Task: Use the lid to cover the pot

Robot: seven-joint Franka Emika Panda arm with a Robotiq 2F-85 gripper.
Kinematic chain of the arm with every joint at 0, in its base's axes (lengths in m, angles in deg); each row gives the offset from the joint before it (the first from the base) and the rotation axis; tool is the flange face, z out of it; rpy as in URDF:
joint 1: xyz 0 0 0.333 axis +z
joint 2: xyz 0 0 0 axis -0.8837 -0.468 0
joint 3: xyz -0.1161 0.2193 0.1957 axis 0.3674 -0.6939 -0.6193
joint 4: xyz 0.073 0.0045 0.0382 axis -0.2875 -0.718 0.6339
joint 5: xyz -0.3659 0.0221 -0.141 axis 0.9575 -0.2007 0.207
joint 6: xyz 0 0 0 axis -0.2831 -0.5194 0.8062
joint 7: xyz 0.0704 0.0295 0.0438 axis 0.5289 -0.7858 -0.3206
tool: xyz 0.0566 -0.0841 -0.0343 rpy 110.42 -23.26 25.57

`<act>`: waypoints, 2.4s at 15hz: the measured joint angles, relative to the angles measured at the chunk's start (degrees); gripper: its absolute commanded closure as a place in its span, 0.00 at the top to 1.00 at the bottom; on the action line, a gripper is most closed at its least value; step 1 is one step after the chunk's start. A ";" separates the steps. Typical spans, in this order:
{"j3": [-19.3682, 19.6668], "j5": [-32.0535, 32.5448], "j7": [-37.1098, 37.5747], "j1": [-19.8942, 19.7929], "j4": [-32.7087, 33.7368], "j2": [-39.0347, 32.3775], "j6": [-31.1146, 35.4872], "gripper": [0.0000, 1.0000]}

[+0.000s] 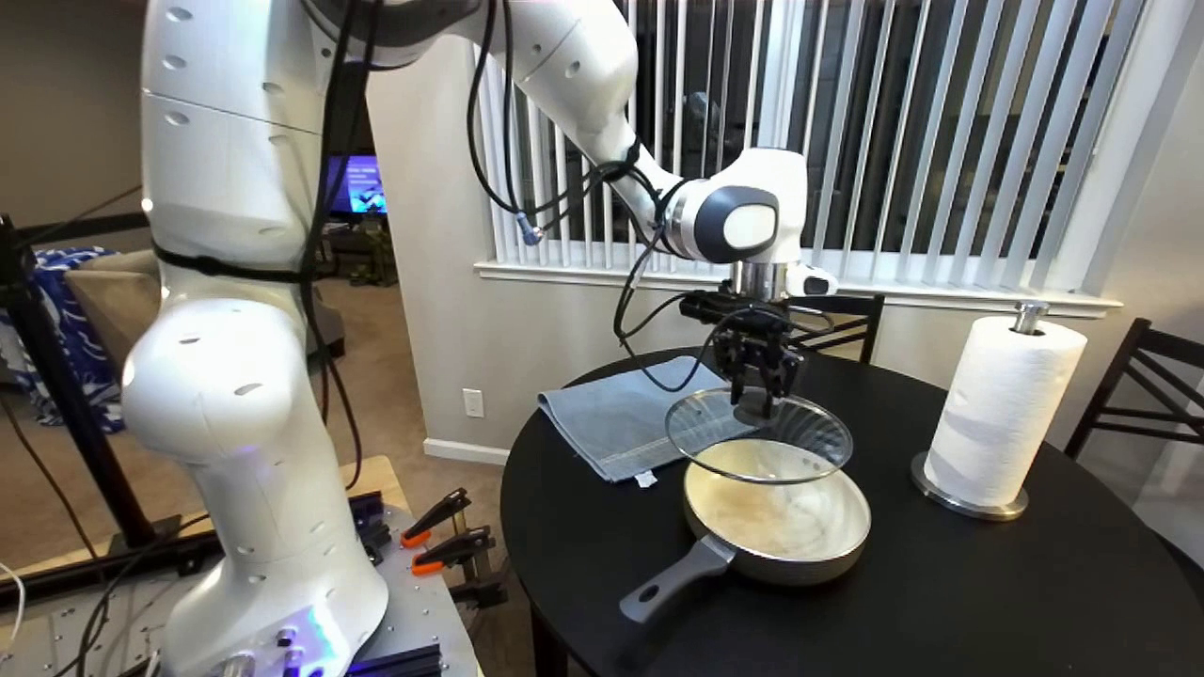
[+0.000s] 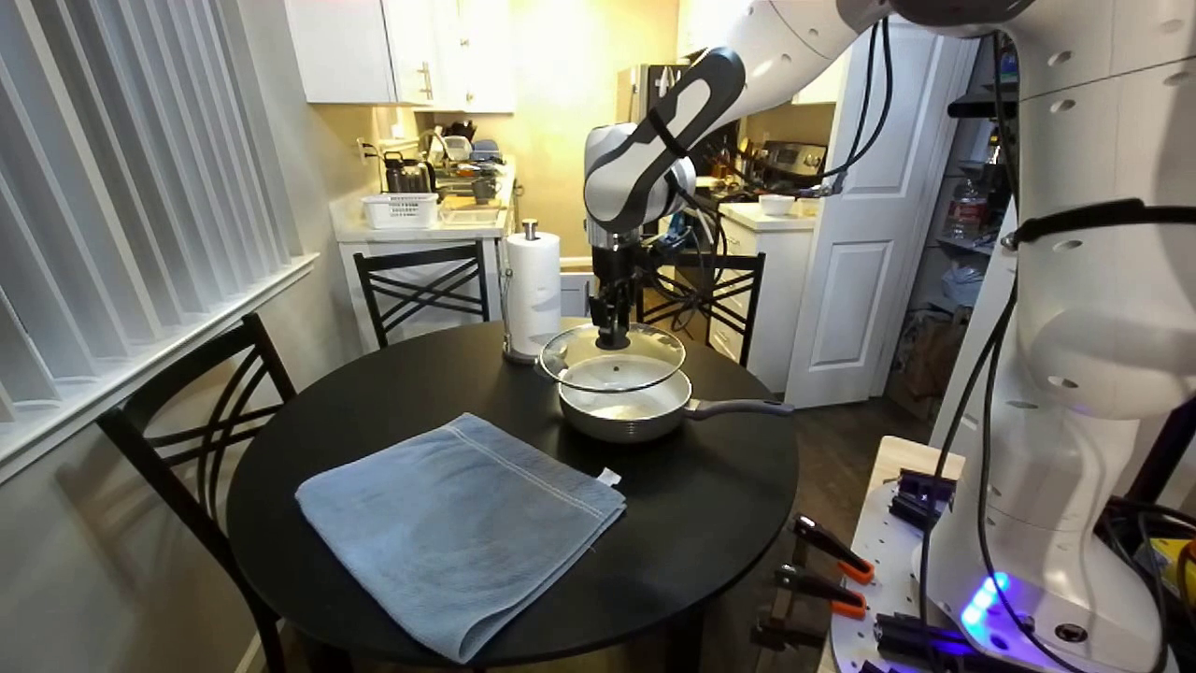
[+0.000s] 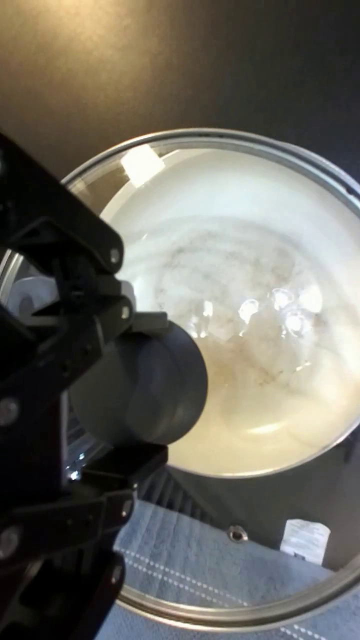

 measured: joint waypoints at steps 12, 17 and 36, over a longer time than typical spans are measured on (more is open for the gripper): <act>1.09 -3.98 3.24 -4.42 2.93 -8.13 2.68 0.33; 0.93 -5.36 4.34 -4.48 4.33 -11.23 5.67 0.33; 0.84 -5.77 5.39 -4.47 5.93 -11.96 2.31 0.33</act>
